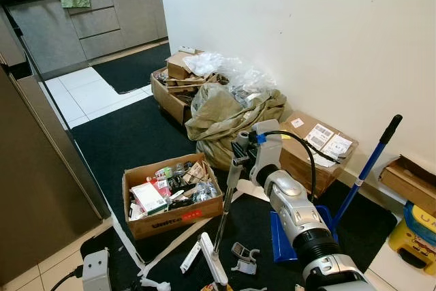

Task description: Sweep floor

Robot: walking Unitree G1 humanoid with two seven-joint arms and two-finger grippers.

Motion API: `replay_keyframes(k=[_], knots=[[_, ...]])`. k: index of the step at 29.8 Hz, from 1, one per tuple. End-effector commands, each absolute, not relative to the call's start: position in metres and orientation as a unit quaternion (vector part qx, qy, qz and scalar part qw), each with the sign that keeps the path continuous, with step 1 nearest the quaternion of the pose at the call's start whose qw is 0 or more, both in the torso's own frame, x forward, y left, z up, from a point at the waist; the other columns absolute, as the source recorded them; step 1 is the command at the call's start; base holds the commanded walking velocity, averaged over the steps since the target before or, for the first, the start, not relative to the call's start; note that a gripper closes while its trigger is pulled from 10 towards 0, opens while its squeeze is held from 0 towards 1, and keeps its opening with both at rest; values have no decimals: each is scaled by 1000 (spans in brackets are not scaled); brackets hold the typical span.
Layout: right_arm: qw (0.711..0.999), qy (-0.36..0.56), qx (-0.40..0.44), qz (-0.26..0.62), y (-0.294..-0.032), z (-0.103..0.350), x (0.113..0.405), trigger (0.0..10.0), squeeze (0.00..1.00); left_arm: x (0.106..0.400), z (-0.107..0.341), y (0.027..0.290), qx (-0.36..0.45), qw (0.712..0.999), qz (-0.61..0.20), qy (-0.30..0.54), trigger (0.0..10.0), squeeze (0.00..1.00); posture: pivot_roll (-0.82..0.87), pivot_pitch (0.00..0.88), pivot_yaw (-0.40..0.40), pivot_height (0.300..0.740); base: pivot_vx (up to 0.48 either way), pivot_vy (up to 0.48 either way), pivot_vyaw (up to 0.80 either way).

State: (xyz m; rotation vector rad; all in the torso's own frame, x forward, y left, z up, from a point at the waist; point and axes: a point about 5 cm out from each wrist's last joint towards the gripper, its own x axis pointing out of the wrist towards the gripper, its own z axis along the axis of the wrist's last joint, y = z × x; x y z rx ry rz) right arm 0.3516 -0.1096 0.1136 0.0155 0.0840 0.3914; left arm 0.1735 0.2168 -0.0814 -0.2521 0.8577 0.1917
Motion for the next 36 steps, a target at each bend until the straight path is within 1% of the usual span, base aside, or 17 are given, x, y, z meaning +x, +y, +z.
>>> replay_keyframes(k=[1, 14, 23, 35, 36], knots=[[979, 29, 15, 203, -106, 122, 355, 10000, 0, 171, -82, 217, -115, 896, 89, 420, 10000, 0, -93, 0, 34, 740, 0, 0, 0], [975, 45, -8, 217, -102, 113, 352, 10000, 0, 173, -82, 216, -104, 896, 78, 425, 10000, 0, -103, 0, 33, 740, 0, 0, 0], [975, 42, -5, 217, -102, 113, 351, 10000, 0, 170, -84, 214, -103, 893, 75, 431, 10000, 0, -104, 0, 32, 740, 0, 0, 0], [975, 31, 14, 217, -102, 116, 352, 10000, 0, 170, -84, 214, -105, 892, 76, 432, 10000, 0, -105, 0, 27, 740, 0, 0, 0], [976, 29, 33, 212, -105, 118, 353, 10000, 0, 169, -84, 213, -106, 892, 77, 432, 10000, 0, -103, 0, 24, 740, 0, 0, 0]])
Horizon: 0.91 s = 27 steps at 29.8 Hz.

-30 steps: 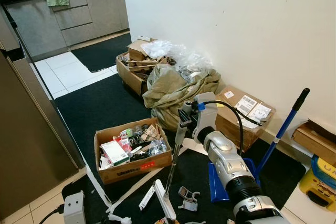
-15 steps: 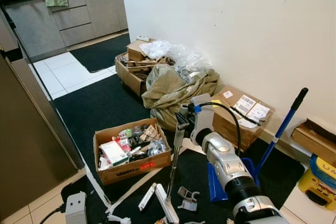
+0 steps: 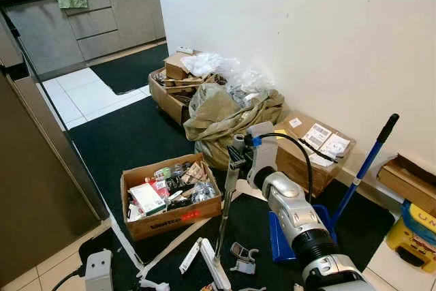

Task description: Sweep floor

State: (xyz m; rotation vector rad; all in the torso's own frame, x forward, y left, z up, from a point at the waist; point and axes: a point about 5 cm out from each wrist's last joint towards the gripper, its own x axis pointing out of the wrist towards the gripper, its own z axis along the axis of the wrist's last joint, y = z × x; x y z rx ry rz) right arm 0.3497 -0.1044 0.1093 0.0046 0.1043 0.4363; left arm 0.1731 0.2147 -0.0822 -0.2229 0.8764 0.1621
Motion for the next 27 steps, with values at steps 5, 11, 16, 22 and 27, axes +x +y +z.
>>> replay_keyframes(k=[5, 11, 16, 22, 27], knots=[[978, 27, 48, 203, -111, 122, 356, 10000, 0, 168, -85, 213, -108, 892, 78, 433, 10000, 0, -105, 0, 25, 740, 0, 0, 0], [978, 28, 49, 202, -112, 122, 357, 10000, 0, 166, -86, 212, -110, 891, 78, 434, 10000, 0, -105, 0, 24, 740, 0, 0, 0], [977, 29, 49, 205, -110, 121, 356, 10000, 0, 164, -87, 212, -110, 890, 79, 436, 10000, 0, -103, 0, 23, 740, 0, 0, 0], [976, 31, 46, 211, -108, 119, 355, 10000, 0, 162, -87, 215, -110, 888, 82, 438, 10000, 0, -101, 0, 25, 740, 0, 0, 0], [976, 31, 48, 211, -108, 119, 355, 10000, 0, 162, -87, 215, -110, 888, 83, 438, 10000, 0, -104, 0, 26, 740, 0, 0, 0]])
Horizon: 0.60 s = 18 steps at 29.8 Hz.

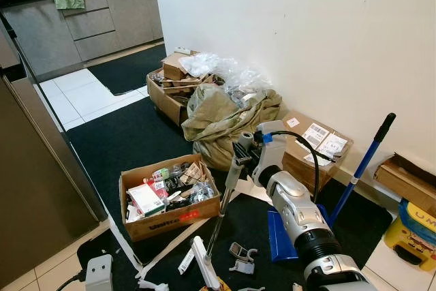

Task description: Sweep floor

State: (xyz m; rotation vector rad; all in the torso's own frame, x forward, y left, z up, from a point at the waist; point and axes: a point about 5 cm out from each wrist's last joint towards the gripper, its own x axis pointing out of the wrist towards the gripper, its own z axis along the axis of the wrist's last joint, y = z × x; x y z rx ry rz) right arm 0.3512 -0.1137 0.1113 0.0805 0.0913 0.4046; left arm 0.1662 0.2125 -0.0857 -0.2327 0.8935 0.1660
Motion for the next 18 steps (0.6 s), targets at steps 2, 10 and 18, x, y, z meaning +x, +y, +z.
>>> replay_keyframes(k=[2, 10, 18], knots=[[976, 29, 50, 212, -108, 120, 355, 10000, 0, 163, -87, 215, -110, 888, 83, 438, 10000, 0, -104, 0, 26, 740, 0, 0, 0], [976, 27, 53, 211, -108, 122, 356, 10000, 0, 165, -86, 215, -110, 890, 82, 436, 10000, 0, -101, 0, 28, 740, 0, 0, 0], [975, 30, 52, 214, -107, 120, 354, 10000, 0, 165, -86, 213, -112, 890, 80, 435, 10000, 0, -109, 0, 29, 740, 0, 0, 0]])
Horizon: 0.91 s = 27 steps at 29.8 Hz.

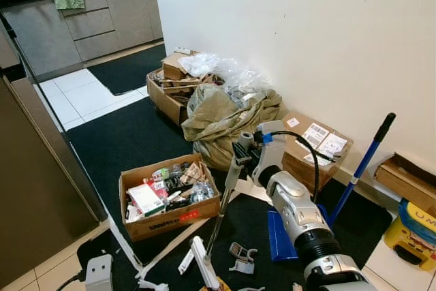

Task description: Sweep floor

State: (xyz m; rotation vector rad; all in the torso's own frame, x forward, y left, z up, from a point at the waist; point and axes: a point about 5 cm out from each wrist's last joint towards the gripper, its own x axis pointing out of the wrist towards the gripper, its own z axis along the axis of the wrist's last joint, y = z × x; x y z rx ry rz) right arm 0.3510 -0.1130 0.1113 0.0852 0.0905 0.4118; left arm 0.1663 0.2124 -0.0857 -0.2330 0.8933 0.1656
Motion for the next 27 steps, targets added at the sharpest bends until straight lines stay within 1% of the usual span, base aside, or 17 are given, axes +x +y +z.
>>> replay_keyframes(k=[1, 12, 18, 21, 27], knots=[[975, 30, 52, 214, -107, 120, 354, 10000, 0, 165, -86, 213, -112, 890, 80, 435, 10000, 0, -109, 0, 29, 740, 0, 0, 0], [974, 36, 47, 217, -109, 117, 353, 10000, 0, 159, -89, 214, -114, 886, 80, 441, 10000, 0, -121, 0, 26, 740, 0, 0, 0], [974, 36, 43, 220, -108, 118, 353, 10000, 0, 148, -92, 215, -116, 885, 82, 444, 10000, 0, -120, 0, 25, 740, 0, 0, 0], [971, 39, 18, 237, -106, 117, 352, 10000, 0, 137, -94, 222, -113, 883, 86, 447, 10000, 0, -115, 0, 26, 740, 0, 0, 0], [970, 32, 15, 241, -106, 120, 353, 10000, 0, 131, -94, 230, -111, 882, 91, 448, 10000, 0, -113, 0, 27, 740, 0, 0, 0]])
